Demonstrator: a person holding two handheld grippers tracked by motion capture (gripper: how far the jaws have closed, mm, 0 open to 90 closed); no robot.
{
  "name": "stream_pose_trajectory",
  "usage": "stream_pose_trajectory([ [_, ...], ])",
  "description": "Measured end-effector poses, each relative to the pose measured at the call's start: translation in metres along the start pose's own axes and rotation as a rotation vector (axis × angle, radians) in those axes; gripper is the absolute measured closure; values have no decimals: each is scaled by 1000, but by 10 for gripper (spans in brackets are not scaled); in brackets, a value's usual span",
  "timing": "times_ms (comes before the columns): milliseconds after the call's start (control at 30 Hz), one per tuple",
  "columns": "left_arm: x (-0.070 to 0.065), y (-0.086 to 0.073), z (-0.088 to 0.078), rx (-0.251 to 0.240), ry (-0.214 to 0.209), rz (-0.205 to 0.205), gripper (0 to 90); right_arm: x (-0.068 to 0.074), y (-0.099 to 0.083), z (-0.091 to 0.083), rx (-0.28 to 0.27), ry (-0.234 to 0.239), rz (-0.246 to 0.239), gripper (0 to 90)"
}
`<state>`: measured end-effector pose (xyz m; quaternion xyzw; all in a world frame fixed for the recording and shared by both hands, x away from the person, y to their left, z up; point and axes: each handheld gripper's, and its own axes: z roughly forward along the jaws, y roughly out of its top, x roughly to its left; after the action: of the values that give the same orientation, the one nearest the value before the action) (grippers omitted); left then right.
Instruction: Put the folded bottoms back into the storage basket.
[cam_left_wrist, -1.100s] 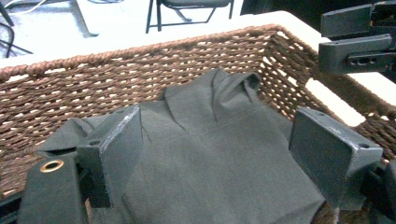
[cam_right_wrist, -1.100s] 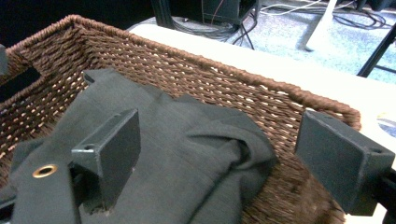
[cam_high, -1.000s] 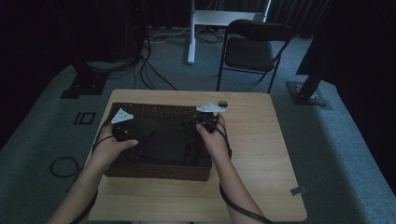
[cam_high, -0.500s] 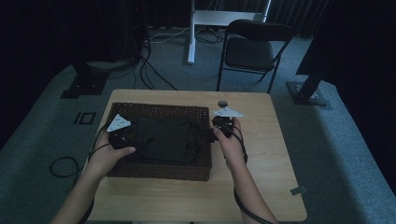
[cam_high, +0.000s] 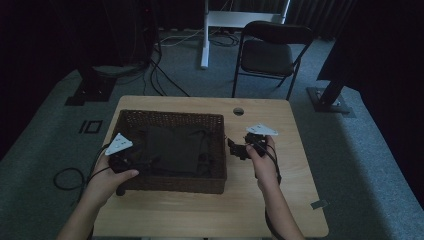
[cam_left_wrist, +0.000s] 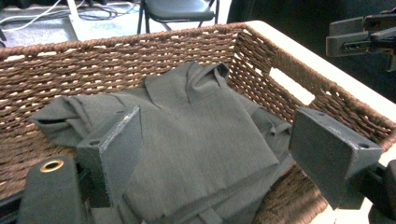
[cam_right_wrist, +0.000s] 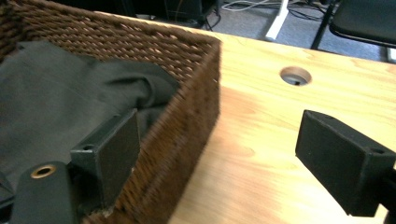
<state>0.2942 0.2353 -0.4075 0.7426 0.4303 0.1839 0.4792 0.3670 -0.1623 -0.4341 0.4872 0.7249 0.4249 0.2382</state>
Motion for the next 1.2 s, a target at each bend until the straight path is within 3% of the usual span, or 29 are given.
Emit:
stream_pose_trajectory([
  [167, 0, -8, -14, -23, 8, -7, 187, -11, -9, -8, 1, -23, 2, 136],
  [400, -4, -19, -24, -5, 2, 6, 187, -20, -24, -16, 4, -29, 4, 136],
  [433, -4, -23, -27, -11, 22, 16, 187, -21, -26, -17, 7, -32, 10, 136],
  [567, -5, -30, -34, -12, 22, 7, 187, -27, -36, -24, 11, -41, 17, 136],
  [700, -7, -38, -43, -30, 14, 4, 187, -35, -46, -32, 6, -47, 38, 135],
  [867, -10, -46, -49, -36, 17, 4, 187, -46, -59, -41, 5, -94, 52, 136],
  [1100, -17, -68, -57, -36, -13, -15, 186, -59, -80, -49, 27, -111, 73, 136],
  [1200, -19, -74, -59, -36, 11, -1, 187, -62, -88, -51, 25, -116, 87, 136],
])
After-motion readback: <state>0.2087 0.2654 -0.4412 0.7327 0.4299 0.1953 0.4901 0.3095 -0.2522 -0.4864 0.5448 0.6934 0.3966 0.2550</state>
